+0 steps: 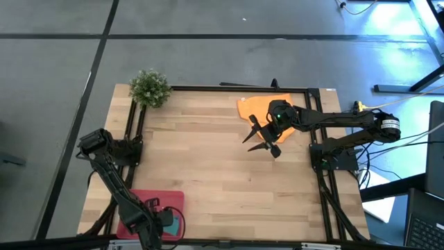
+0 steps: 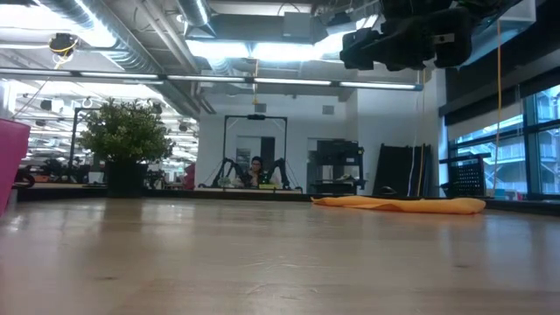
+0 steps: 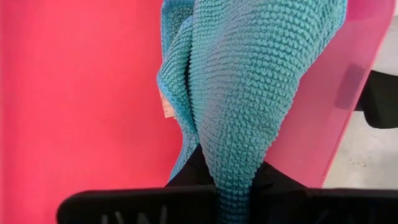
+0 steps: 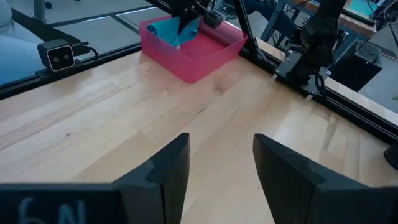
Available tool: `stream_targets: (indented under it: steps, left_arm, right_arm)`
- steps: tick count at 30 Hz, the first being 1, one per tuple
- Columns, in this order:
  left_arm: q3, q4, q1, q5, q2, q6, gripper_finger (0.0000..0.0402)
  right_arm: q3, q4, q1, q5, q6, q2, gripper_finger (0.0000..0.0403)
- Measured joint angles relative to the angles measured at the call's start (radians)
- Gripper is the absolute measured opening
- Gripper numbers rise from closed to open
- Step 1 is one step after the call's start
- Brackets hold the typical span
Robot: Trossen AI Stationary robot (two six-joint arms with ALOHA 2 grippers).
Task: Roll microfiber towels into tight, uniform cylinder then place into a basket
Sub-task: Put the blue microfiber towel into the red bin
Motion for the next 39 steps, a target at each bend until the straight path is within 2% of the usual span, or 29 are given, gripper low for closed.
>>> stream_targets:
  steps: [27,32,39]
  left_arm:
    - [0.0,0.047,-0.013,-0.005,-0.001,-0.024,0.0007]
    - [0.0,0.05,-0.013,-0.009,-0.001,0.009,0.0028]
    - [0.0,0.05,-0.013,-0.009,-0.001,0.0,0.0078]
  right_arm:
    - [0.0,0.0,0.0,0.001,0.0,0.0,0.0178]
    - [0.0,0.0,0.0,0.001,0.0,0.0,0.0178]
    - [0.0,0.0,0.0,0.001,0.0,0.0,0.0178]
